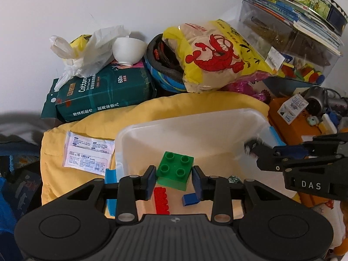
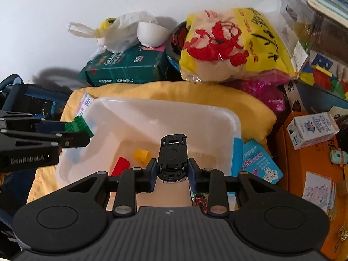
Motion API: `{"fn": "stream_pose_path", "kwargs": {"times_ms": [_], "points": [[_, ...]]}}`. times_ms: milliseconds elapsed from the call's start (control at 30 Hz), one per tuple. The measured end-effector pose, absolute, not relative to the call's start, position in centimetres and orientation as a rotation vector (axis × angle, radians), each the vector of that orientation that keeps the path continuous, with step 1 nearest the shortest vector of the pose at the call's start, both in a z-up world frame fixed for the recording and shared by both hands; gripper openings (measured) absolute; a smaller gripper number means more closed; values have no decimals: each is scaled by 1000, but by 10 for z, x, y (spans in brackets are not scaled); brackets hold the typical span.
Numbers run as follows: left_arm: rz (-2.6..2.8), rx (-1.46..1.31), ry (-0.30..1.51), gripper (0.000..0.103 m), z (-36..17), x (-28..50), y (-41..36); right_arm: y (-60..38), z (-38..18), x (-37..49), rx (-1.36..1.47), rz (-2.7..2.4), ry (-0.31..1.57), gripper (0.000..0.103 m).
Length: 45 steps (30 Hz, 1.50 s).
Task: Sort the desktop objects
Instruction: 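Carry the green brick and black car over the bin and release both, then grasp the blue duplo brick with the left tool while the right grasps a small green block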
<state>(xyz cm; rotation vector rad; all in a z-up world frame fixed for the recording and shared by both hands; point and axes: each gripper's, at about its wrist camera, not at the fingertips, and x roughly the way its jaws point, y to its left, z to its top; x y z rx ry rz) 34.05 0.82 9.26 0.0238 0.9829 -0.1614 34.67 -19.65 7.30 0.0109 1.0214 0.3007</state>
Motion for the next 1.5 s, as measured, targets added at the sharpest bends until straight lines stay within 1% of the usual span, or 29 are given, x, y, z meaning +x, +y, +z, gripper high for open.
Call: {"fn": "stream_pose_path", "kwargs": {"times_ms": [33, 67, 100, 133, 233, 333, 367, 400, 467, 533, 633, 700, 733, 833, 1000, 1033, 1067, 1100, 1167, 1200, 1233, 1300, 1367, 1433, 1500], "points": [[-151, 26, 983, 55, 92, 340, 9, -196, 72, 348, 6, 291, 1020, 41], [-139, 28, 978, 59, 91, 339, 10, -196, 71, 348, -3, 282, 1015, 56], [-132, 29, 974, 59, 90, 337, 12, -197, 71, 347, -10, 276, 1001, 61], [-128, 25, 969, 59, 89, 335, 14, -197, 72, 346, -14, 280, 991, 62], [-125, 18, 957, 59, 84, 322, 20, -202, 71, 340, 5, 294, 971, 62], [-159, 31, 894, 59, 79, 290, 21, -206, 72, 317, 21, 323, 906, 62], [-161, 45, 863, 60, 76, 273, 20, -205, 72, 306, 12, 336, 879, 62], [-172, 59, 828, 64, 70, 251, 19, -206, 71, 289, -11, 351, 840, 63], [-190, 60, 815, 64, 54, 211, 17, -208, 63, 252, -46, 368, 779, 70], [-194, 36, 830, 64, 31, 172, 14, -213, 49, 218, -52, 372, 740, 76], [-209, 8, 896, 64, -8, 117, 4, -223, 14, 171, -64, 352, 753, 76], [-216, -13, 944, 64, -30, 87, -8, -226, -12, 144, -50, 386, 791, 71], [-232, -31, 965, 64, -37, 78, -14, -225, -21, 134, -62, 390, 797, 66], [-262, -100, 1028, 64, -57, 67, -29, -224, -44, 111, -81, 368, 820, 65], [-248, -97, 1018, 64, -69, 76, -45, -227, -56, 93, -110, 375, 848, 65], [-241, -103, 1014, 61, -70, 79, -45, -227, -55, 91, -118, 382, 846, 65], [-247, -113, 1013, 53, -72, 81, -44, -226, -54, 90, -126, 389, 840, 65], [-264, -116, 1013, 36, -74, 81, -43, -224, -54, 86, -130, 393, 835, 65], [-266, -93, 1000, 34, -76, 79, -42, -220, -54, 84, -128, 400, 826, 64], [-259, -78, 985, 29, -74, 76, -39, -217, -56, 84, -127, 401, 821, 64], [-254, -63, 977, 27, -73, 73, -36, -214, -57, 84, -130, 405, 815, 64], [-241, -65, 979, 27, -71, 72, -27, -205, -61, 88, -143, 425, 812, 57], [-219, -65, 976, 27, -70, 69, -17, -193, -67, 94, -163, 448, 825, 43], [-204, -59, 967, 27, -68, 66, -8, -183, -74, 99, -171, 461, 833, 40], [-198, -53, 959, 27, -65, 64, -1, -174, -82, 106, -180, 463, 851, 40]]}}
